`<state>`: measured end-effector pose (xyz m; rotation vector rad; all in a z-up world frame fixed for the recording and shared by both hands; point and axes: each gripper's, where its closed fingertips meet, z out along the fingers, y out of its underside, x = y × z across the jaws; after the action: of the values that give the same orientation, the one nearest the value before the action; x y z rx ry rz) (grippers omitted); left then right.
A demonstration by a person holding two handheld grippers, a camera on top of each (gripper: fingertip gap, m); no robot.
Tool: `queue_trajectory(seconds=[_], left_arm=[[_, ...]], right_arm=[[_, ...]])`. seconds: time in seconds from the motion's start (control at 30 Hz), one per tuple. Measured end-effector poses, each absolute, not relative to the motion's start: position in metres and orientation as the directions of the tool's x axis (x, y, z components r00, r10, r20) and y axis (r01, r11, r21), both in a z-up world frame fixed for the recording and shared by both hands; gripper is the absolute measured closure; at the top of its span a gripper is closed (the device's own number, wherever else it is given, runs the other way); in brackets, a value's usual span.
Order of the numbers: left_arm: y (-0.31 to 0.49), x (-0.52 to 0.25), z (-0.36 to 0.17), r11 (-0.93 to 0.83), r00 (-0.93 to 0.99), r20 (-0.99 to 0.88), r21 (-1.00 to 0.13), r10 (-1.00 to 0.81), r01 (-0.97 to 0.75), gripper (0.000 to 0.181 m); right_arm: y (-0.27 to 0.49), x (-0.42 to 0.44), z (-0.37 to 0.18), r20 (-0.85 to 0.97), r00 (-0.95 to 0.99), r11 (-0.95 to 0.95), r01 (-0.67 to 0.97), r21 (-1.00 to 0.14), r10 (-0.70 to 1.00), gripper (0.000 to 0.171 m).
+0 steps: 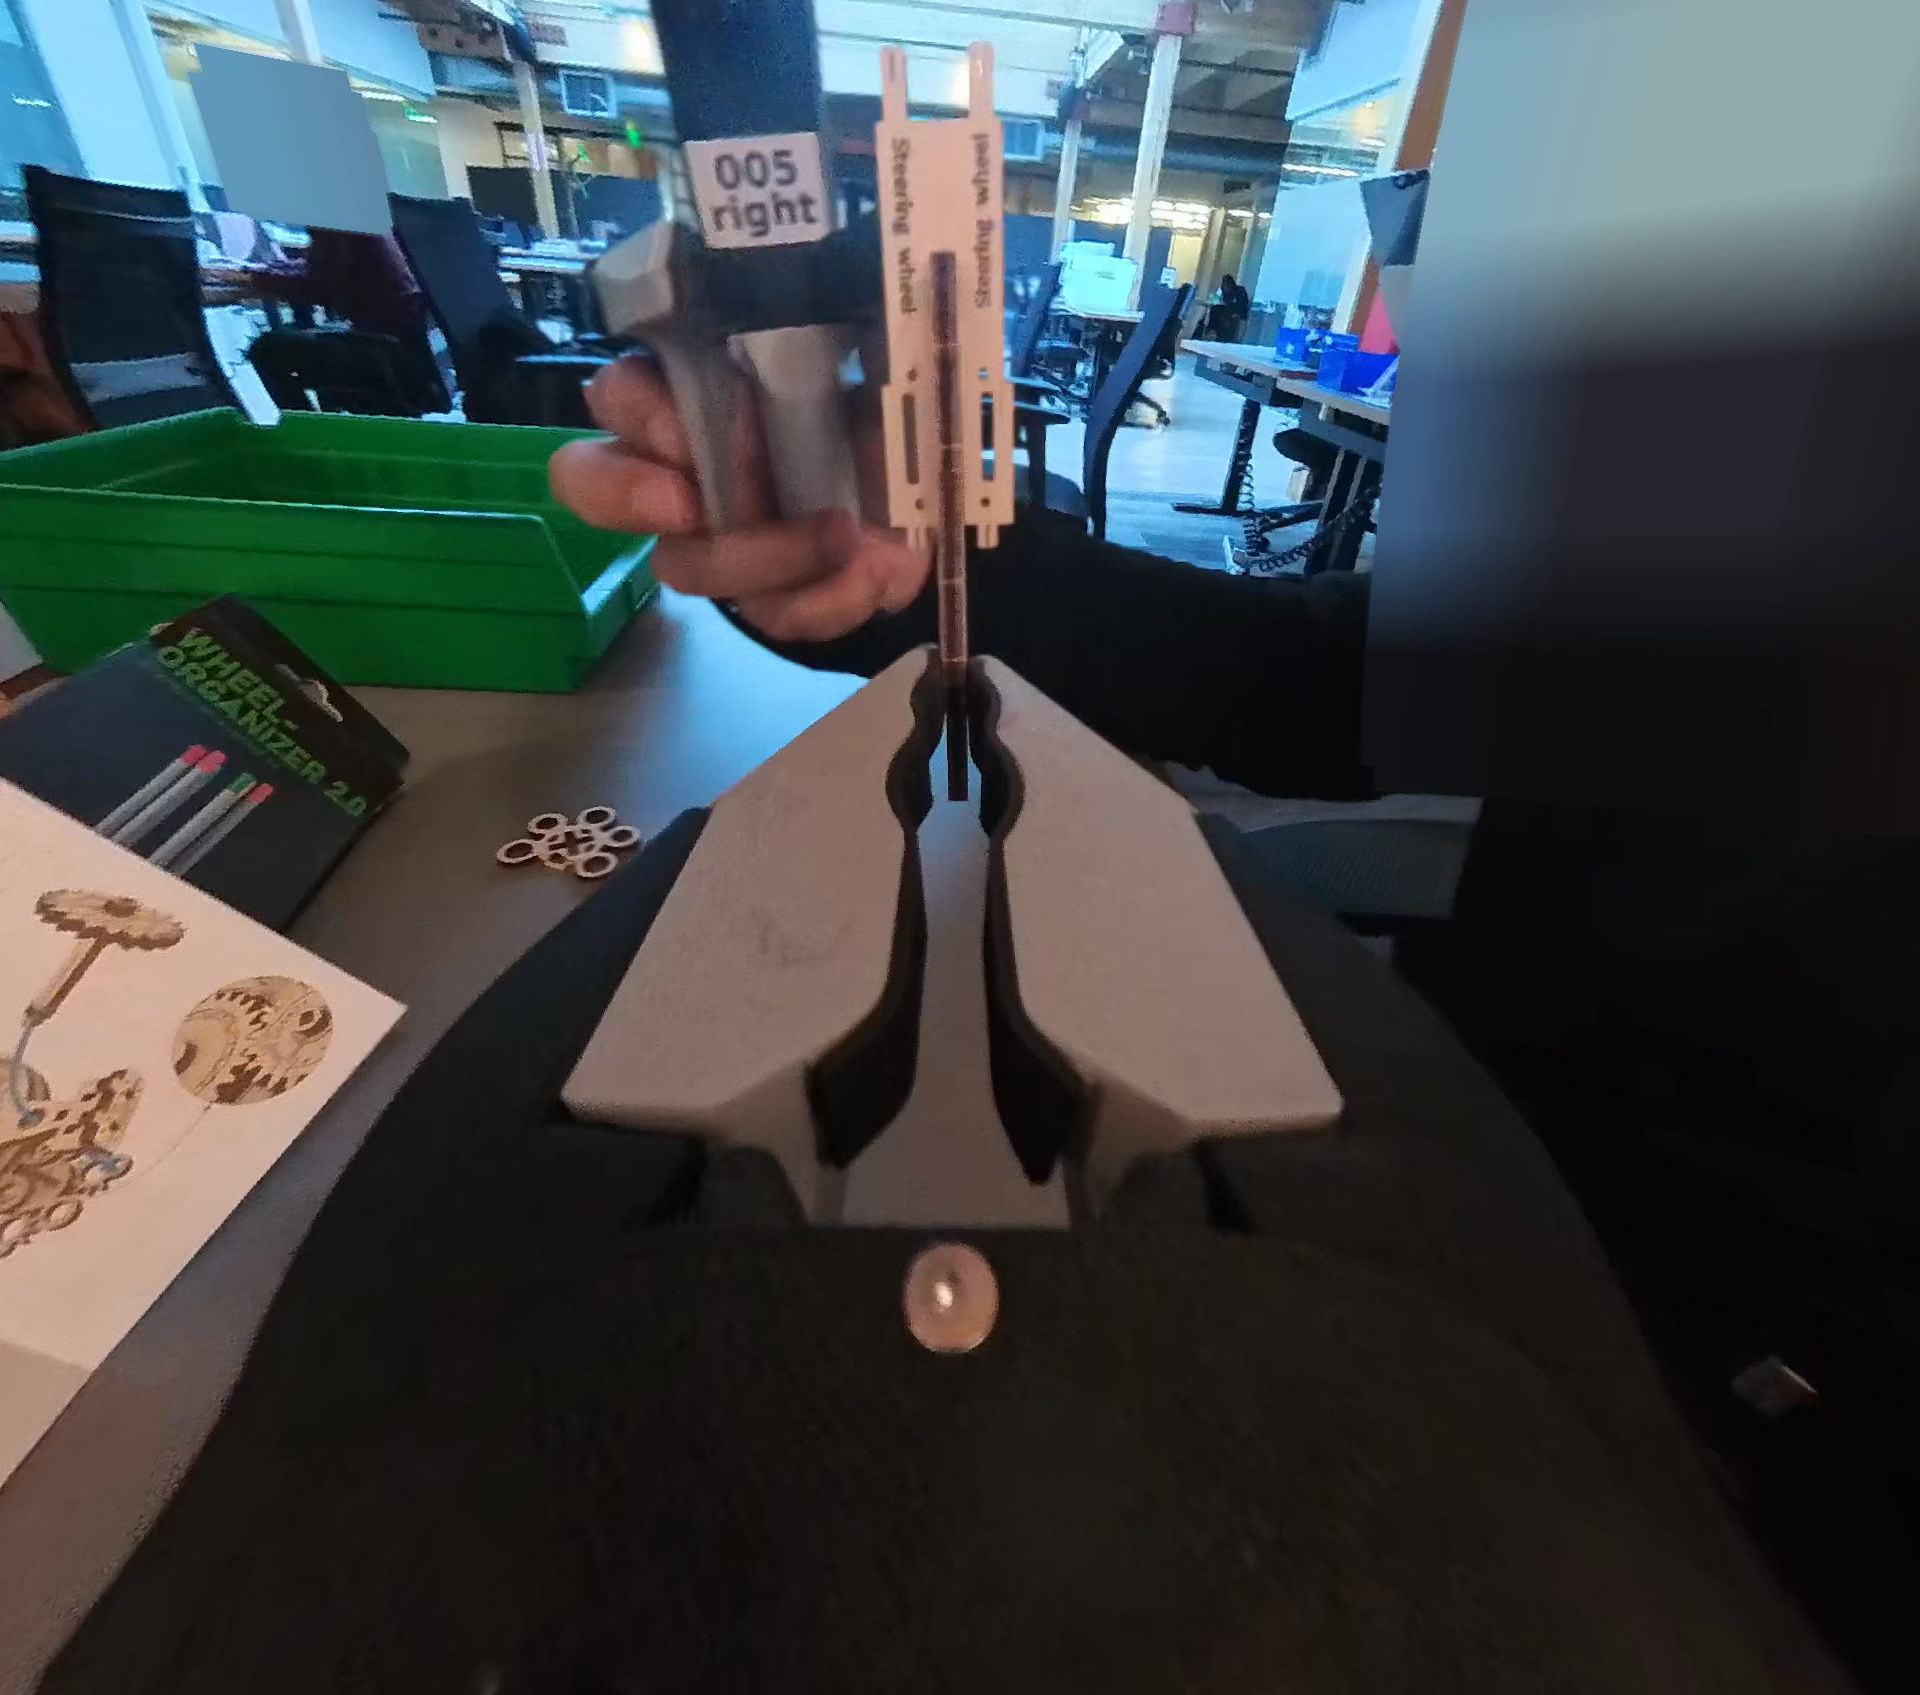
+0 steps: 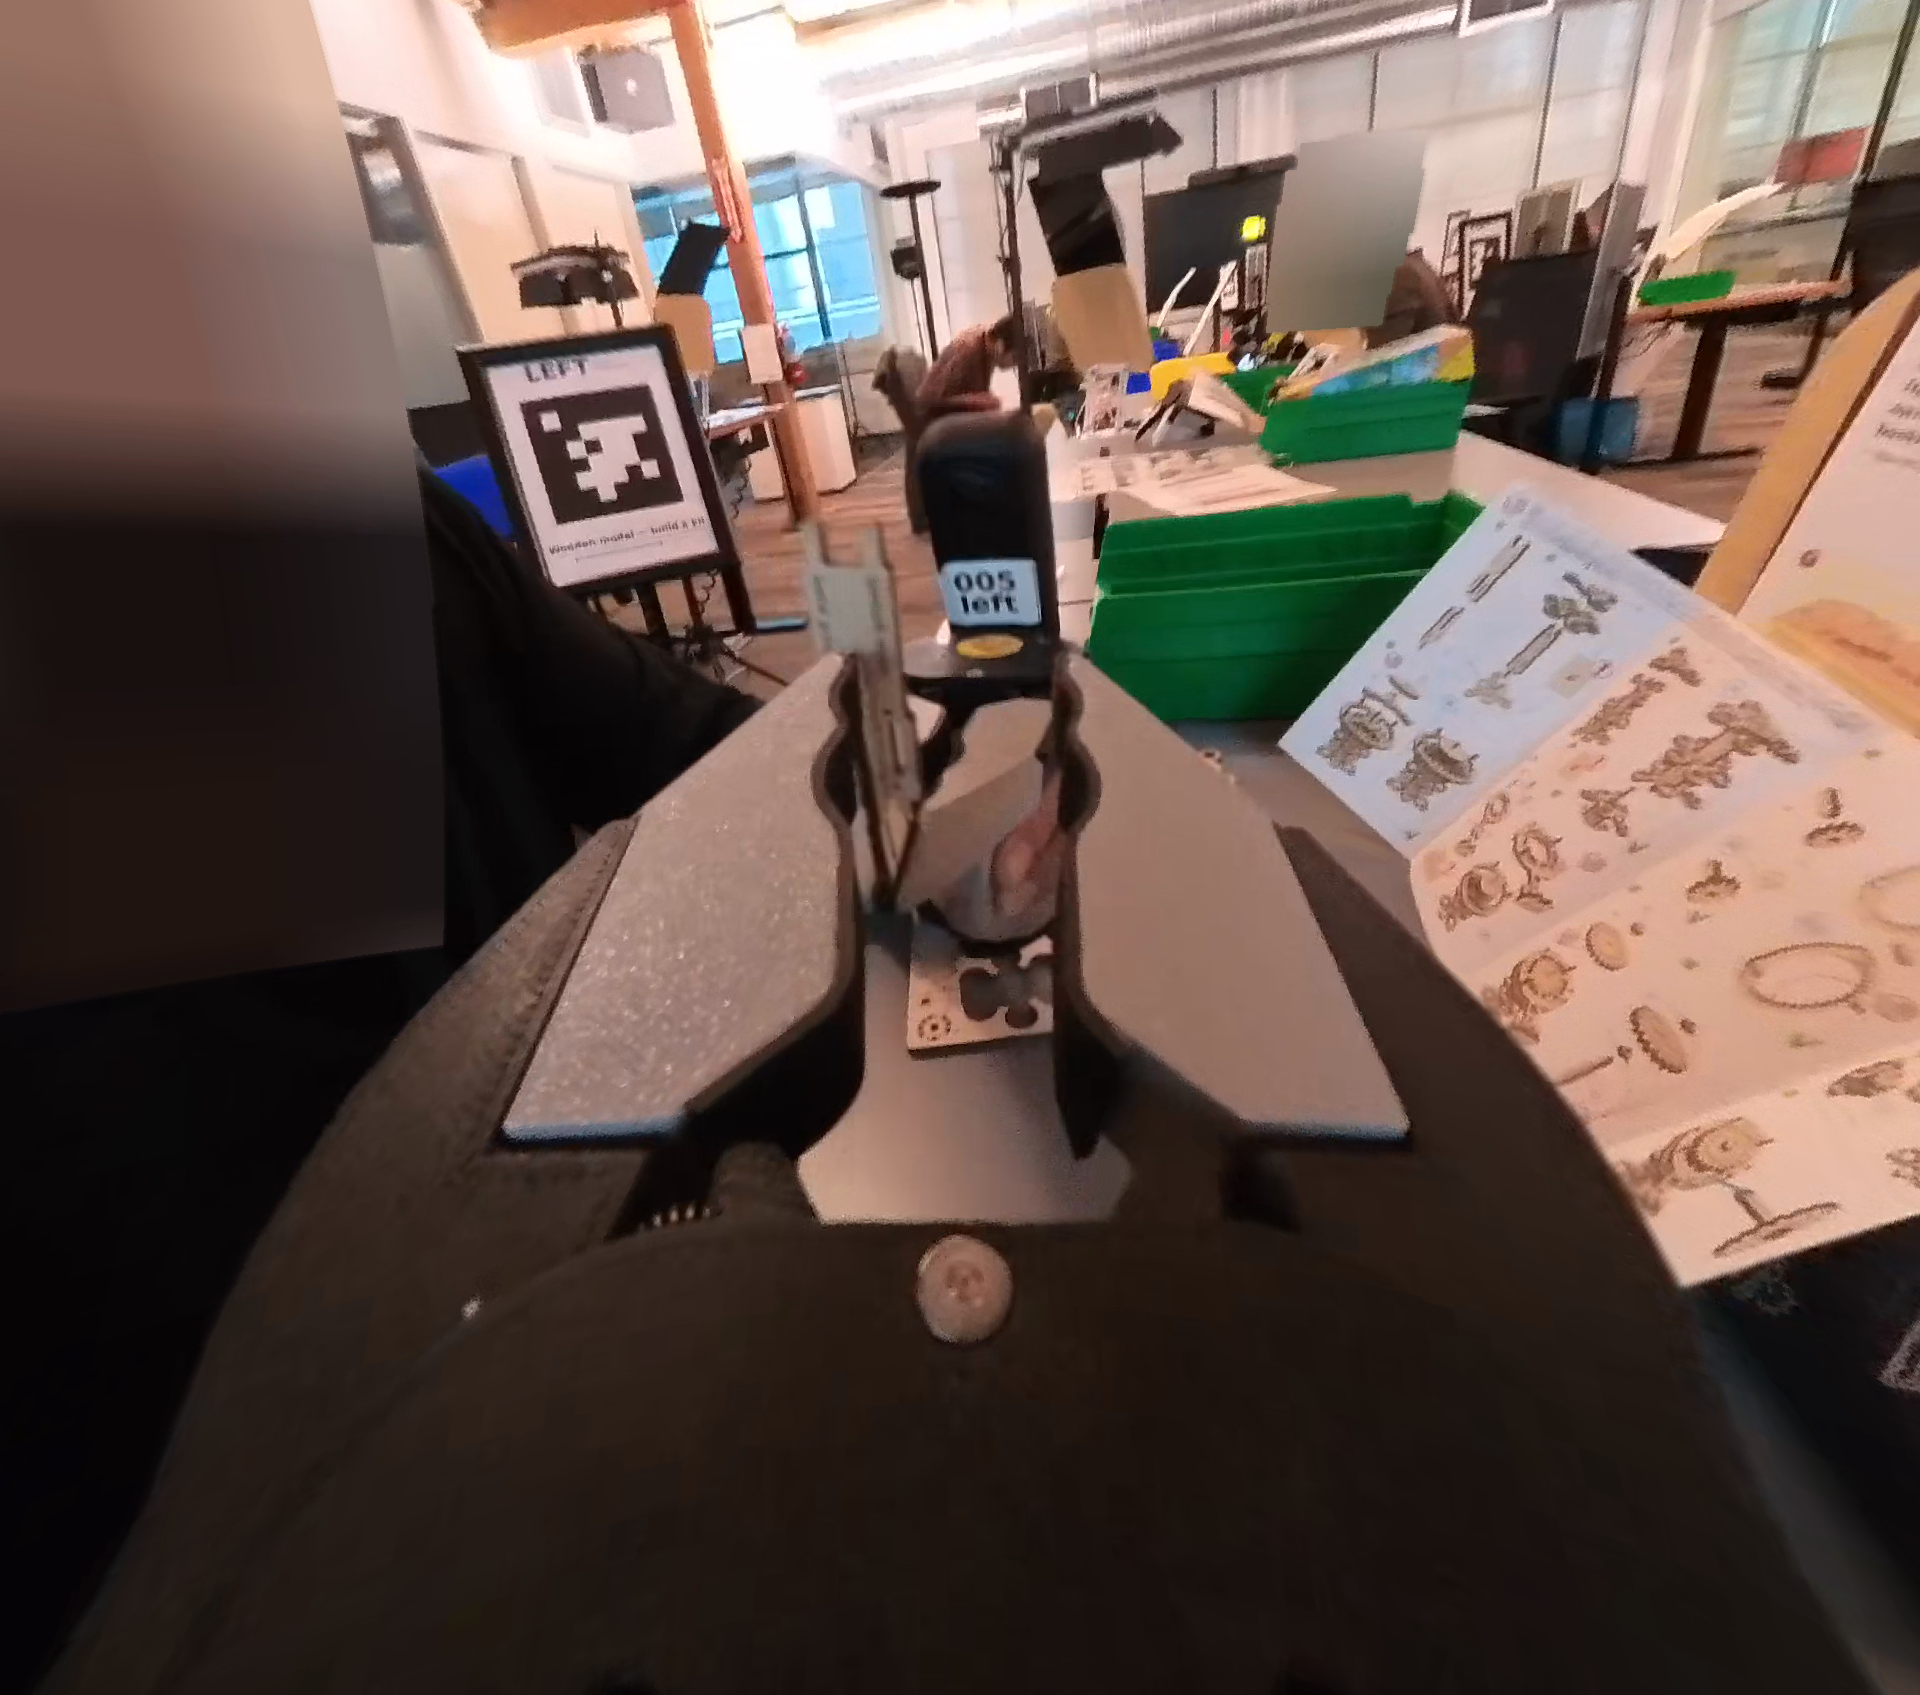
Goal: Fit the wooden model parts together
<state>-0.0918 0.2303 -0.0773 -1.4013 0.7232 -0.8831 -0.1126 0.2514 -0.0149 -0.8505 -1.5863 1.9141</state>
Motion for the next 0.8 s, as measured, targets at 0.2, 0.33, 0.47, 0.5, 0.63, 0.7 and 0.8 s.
queue_trajectory(seconds=[0.2, 0.33, 0.47, 0.5, 0.63, 0.7, 0.8], left_arm=[[0.241, -0.096, -0.084, -0.053, 0.564, 0.086, -0.996, -0.821, 0.074, 0.181], [0.246, -0.101, -0.085, -0.036, 0.613, 0.057, -0.998, -0.788, 0.045, 0.181], [0.248, -0.105, -0.081, -0.014, 0.638, 0.044, -0.999, -0.769, 0.051, 0.181], [0.248, -0.106, -0.080, -0.012, 0.644, 0.044, -0.998, -0.764, 0.054, 0.181], [0.249, -0.104, -0.084, -0.031, 0.647, 0.047, -0.999, -0.761, 0.036, 0.180], [0.248, -0.104, -0.083, -0.025, 0.650, 0.041, -0.999, -0.759, 0.033, 0.181], [0.247, -0.103, -0.084, -0.044, 0.648, 0.047, -0.999, -0.760, 0.021, 0.180]], right_arm=[[0.240, -0.114, -0.004, -0.103, -0.651, -0.143, -0.009, -0.990, 0.752, 0.131], [0.238, -0.123, -0.016, -0.068, -0.620, -0.077, 0.013, -0.997, 0.782, 0.155], [0.245, -0.119, -0.014, -0.088, -0.623, -0.130, -0.023, -0.991, 0.777, 0.157], [0.248, -0.119, -0.014, -0.097, -0.619, -0.151, -0.036, -0.988, 0.779, 0.157], [0.244, -0.120, -0.016, -0.082, -0.627, -0.146, -0.051, -0.988, 0.775, 0.157], [0.242, -0.117, -0.016, -0.045, -0.631, -0.107, -0.060, -0.992, 0.774, 0.157], [0.241, -0.112, -0.018, -0.006, -0.639, -0.050, -0.050, -0.998, 0.770, 0.156]])
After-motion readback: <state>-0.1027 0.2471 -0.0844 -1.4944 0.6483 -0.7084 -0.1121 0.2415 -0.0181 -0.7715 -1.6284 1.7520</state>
